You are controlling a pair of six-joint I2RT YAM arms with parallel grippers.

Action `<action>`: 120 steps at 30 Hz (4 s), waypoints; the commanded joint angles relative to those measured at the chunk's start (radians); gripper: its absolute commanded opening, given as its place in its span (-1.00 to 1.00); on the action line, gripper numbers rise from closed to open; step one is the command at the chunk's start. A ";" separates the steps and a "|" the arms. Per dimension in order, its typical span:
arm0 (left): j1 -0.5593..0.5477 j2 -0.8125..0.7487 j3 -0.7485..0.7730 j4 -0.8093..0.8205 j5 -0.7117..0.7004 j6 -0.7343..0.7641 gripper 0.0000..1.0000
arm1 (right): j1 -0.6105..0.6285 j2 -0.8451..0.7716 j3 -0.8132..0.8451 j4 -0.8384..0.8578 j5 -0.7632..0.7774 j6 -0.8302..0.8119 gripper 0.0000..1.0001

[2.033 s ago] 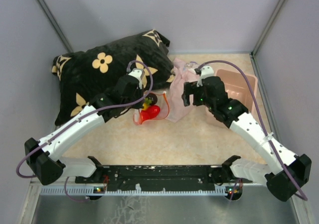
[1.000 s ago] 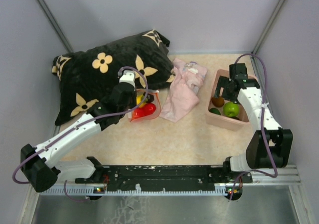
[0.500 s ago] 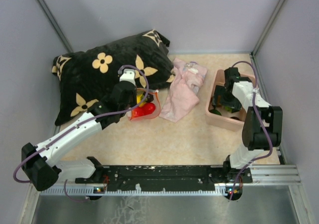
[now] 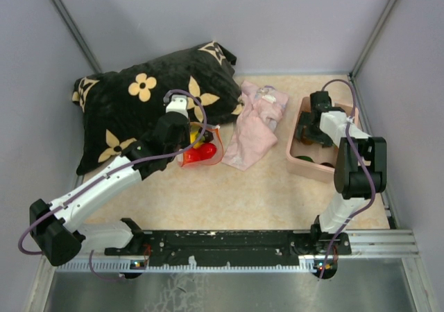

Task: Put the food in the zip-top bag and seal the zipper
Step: Pick up the fake fruit from the bin.

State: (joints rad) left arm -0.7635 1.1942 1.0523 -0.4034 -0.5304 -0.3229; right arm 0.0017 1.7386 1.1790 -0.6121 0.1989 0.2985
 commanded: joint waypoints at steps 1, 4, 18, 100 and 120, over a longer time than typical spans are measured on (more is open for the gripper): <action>-0.001 -0.008 0.029 0.020 -0.005 -0.016 -1.00 | -0.018 -0.024 0.115 0.078 0.059 0.005 0.78; -0.001 -0.010 0.028 0.019 -0.008 -0.019 -1.00 | -0.023 -0.031 0.147 0.071 0.063 -0.006 0.80; -0.001 -0.003 0.020 0.017 -0.003 -0.024 -1.00 | -0.059 -0.033 0.148 0.062 -0.115 -0.062 0.74; -0.002 -0.068 -0.005 0.010 0.069 -0.086 -1.00 | -0.060 -0.211 -0.251 0.481 -0.278 -0.010 0.13; -0.002 -0.025 0.015 0.046 0.176 -0.093 -1.00 | 0.062 -0.549 -0.115 0.288 -0.273 0.019 0.04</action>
State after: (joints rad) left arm -0.7635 1.1557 1.0393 -0.3996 -0.3859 -0.4076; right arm -0.0223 1.2690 0.9878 -0.3077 -0.0685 0.3016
